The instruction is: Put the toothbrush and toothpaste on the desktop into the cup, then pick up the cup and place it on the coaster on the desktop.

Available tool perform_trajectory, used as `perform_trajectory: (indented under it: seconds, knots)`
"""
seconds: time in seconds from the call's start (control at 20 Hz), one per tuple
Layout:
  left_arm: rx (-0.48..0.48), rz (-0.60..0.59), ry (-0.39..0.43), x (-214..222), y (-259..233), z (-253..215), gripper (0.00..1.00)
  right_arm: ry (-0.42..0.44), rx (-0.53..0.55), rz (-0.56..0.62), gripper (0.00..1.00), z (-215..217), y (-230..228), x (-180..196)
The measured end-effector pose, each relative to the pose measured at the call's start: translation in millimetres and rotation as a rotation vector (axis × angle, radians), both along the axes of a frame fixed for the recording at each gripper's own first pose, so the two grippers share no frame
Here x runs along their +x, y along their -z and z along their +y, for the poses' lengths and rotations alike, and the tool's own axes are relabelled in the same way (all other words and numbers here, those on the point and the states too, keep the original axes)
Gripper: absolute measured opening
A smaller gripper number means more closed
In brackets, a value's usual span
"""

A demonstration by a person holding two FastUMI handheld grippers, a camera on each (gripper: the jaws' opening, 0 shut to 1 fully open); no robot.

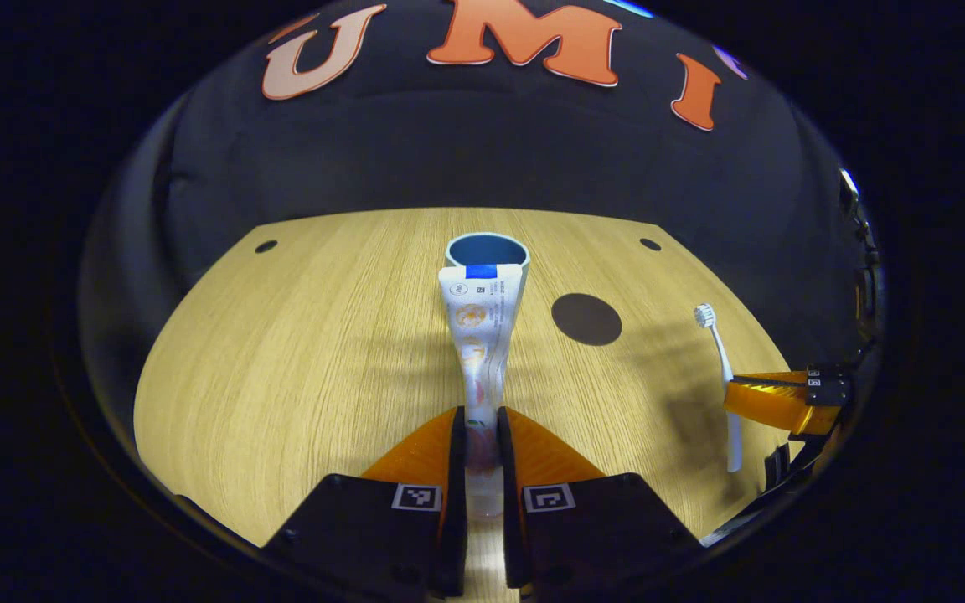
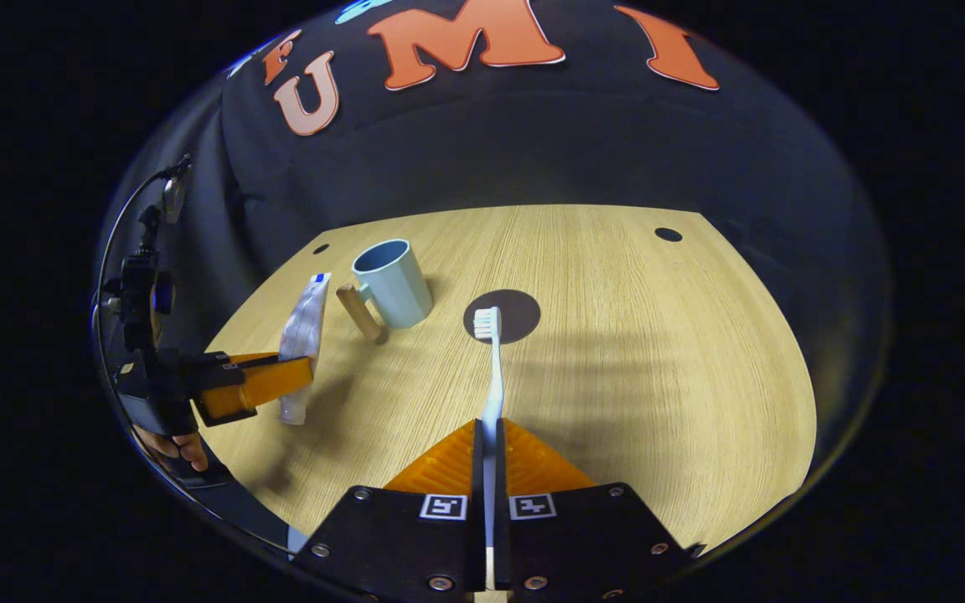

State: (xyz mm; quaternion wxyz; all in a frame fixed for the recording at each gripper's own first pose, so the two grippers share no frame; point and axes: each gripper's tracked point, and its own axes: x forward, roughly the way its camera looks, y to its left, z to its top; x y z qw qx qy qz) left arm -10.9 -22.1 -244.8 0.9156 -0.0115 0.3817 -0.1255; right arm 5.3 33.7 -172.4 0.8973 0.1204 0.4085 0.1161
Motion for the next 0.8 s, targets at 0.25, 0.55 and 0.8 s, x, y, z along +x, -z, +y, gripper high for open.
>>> perform_trajectory:
  seconds: [0.25, 0.55, 0.8]
  knots:
    - [0.05, -0.143, 0.014, 13, -30, 8, 0.22, 0.009, 0.033, -0.041, 0.04, 2, -7, 3]
    - [0.043, -0.283, 0.014, 27, -54, 5, 0.22, 0.025, 0.051, -0.105, 0.04, 2, -16, 12]
    - [0.034, -0.339, 0.013, 45, -67, 1, 0.22, 0.008, 0.071, -0.151, 0.04, 8, -20, 24]
